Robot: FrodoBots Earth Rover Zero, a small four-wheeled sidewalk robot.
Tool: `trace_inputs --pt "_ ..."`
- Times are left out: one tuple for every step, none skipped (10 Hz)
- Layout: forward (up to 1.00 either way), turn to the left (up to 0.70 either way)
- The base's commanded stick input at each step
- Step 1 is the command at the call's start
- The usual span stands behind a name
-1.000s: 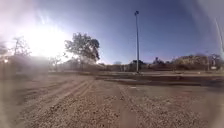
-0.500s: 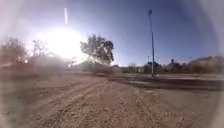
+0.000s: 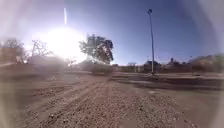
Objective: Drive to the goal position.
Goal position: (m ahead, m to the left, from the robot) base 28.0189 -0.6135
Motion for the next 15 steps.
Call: trace_inputs --pt "0.5 0.0" --pt "0.5 0.0" --pt "0.5 0.0" --pt "0.5 0.0" --pt "0.5 0.0" --pt "0.5 0.0" --pt "0.5 0.0" --pt "0.5 0.0" --pt "0.5 0.0" --pt "0.5 0.0" --pt "0.5 0.0" --pt "0.5 0.0" --pt "0.5 0.0" --pt "0.5 0.0" --pt "0.5 0.0"
